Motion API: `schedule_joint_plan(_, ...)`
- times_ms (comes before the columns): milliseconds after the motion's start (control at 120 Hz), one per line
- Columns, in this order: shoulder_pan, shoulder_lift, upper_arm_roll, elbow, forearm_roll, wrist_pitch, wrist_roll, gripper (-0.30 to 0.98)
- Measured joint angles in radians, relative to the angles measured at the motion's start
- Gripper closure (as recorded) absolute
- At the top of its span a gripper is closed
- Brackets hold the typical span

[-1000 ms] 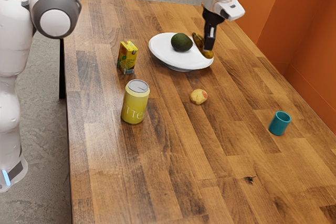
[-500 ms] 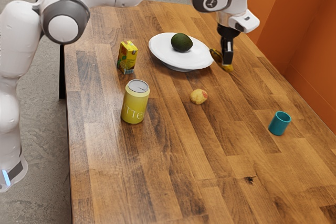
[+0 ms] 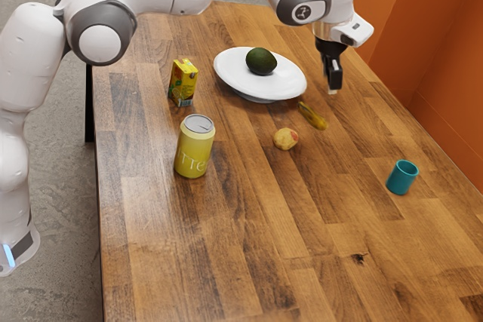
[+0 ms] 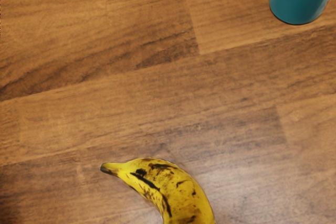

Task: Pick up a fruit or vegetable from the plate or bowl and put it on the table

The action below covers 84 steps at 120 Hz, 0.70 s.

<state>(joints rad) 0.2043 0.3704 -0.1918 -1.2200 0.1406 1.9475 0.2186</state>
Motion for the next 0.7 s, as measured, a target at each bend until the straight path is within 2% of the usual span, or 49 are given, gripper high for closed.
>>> schedule_joint_plan(100,0.000,-0.001,0.000,0.000,0.000,0.006,-0.003,0.08)
schedule_joint_plan(225,0.000,-0.003,0.001,0.000,0.001,0.009,-0.005,0.03)
schedule_joint_plan(700,0.001,-0.008,0.003,0.008,0.004,-0.004,-0.012,0.00)
